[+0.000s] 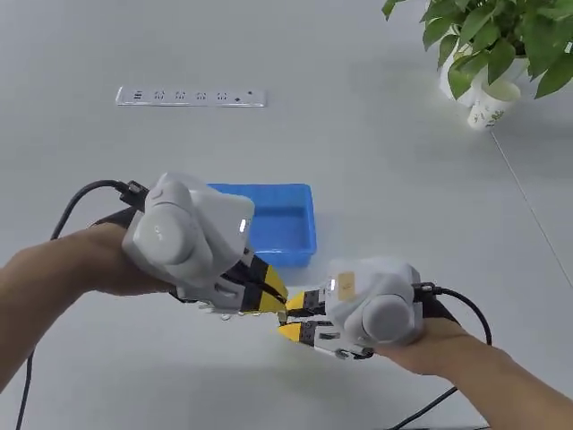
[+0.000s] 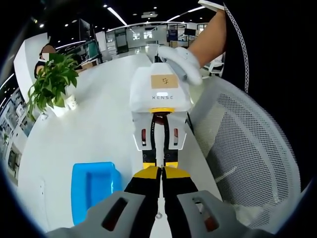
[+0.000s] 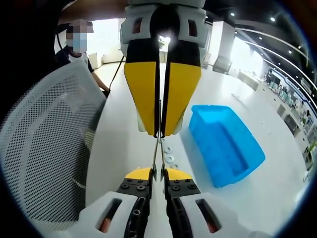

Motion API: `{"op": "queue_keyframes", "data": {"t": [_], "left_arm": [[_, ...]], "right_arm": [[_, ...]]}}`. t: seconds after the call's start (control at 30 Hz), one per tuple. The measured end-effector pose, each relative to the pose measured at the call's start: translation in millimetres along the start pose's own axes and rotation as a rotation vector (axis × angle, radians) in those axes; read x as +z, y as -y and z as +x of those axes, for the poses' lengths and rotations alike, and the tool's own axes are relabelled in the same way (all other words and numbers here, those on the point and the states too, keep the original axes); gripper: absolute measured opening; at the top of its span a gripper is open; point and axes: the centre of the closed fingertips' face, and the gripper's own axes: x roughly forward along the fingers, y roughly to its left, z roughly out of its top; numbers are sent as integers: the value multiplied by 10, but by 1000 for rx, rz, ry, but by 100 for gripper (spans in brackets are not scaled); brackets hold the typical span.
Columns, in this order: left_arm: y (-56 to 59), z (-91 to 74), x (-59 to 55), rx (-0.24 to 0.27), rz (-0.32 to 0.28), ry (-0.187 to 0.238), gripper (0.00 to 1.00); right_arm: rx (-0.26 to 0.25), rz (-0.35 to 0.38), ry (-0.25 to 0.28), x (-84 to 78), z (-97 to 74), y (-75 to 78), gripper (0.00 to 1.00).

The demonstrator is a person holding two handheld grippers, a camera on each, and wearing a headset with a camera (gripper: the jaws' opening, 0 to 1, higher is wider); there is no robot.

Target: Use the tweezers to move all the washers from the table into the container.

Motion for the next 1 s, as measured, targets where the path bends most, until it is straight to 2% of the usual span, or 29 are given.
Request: {"op": "queue_keyframes", "data": {"t": [1.0], "left_arm": [[-109, 136, 31, -32, 12, -5, 4]], "right_arm": [[-23, 23, -19, -153, -34, 102, 11]]}}
